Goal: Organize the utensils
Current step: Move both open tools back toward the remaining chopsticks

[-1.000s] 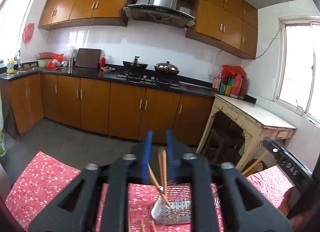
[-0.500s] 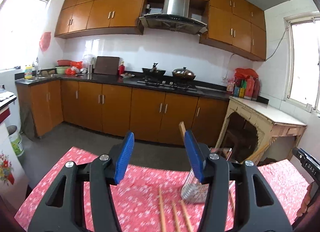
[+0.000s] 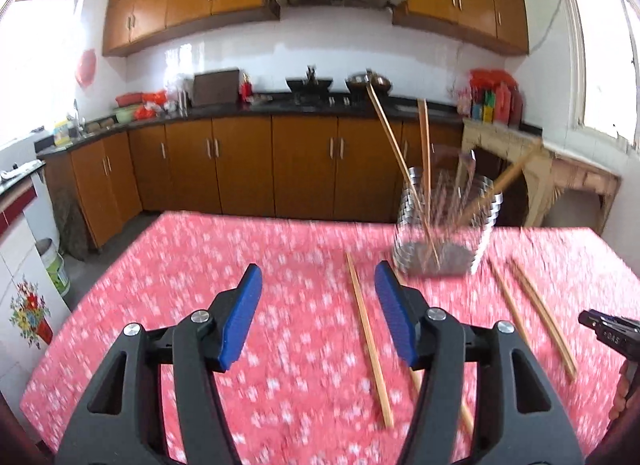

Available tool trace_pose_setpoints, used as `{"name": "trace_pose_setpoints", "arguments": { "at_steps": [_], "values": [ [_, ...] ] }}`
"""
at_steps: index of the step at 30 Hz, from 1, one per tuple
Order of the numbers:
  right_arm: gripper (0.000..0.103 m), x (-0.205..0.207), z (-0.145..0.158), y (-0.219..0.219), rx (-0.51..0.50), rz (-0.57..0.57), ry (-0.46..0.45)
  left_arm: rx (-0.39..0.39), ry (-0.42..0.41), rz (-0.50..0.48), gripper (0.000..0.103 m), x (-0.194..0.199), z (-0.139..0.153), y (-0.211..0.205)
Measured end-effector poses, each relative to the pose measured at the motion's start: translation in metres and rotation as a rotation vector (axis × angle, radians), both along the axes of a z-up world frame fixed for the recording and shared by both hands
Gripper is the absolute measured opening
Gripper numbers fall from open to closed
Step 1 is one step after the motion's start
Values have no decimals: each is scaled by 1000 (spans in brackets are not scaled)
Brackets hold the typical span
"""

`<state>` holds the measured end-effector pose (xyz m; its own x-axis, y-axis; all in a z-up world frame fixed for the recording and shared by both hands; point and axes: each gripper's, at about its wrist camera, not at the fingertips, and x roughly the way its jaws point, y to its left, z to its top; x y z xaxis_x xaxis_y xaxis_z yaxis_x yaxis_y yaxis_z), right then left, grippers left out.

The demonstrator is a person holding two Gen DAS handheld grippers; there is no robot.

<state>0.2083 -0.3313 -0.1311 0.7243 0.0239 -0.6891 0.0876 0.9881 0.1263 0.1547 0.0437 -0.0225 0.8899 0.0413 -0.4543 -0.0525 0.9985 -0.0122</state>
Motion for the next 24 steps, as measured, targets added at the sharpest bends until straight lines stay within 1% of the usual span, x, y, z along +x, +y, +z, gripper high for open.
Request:
{"name": "trace_pose_setpoints", "arguments": {
  "at_steps": [5, 7, 14, 17, 19, 20, 21, 24],
  "values": [
    [19, -5, -15, 9, -32, 21, 38, -5, 75, -10, 59, -1, -24, -2],
    [17, -4, -20, 11, -37, 26, 54, 1, 86, -11, 59, -2, -30, -4],
    [17, -1, -26, 13, -46, 45, 75, 4, 121, -18, 59, -3, -44, -5],
    [17, 1, -28, 15, -73, 52, 83, -1, 139, -19, 59, -1, -47, -6],
    [14, 3, -29, 16, -99, 50, 87, 0, 145, -20, 59, -1, -49, -6],
    [10, 5, -29, 16, -109, 43, 93, 1, 148, -21, 59, 0, -49, -6],
    [8, 7, -28, 15, -108, 35, 98, 1, 150, -23, 59, -1, -50, -6],
    [8, 19, -26, 2, -96, -19, 120, -6, 163, -28, 59, 1, -52, -7]
  ]
}}
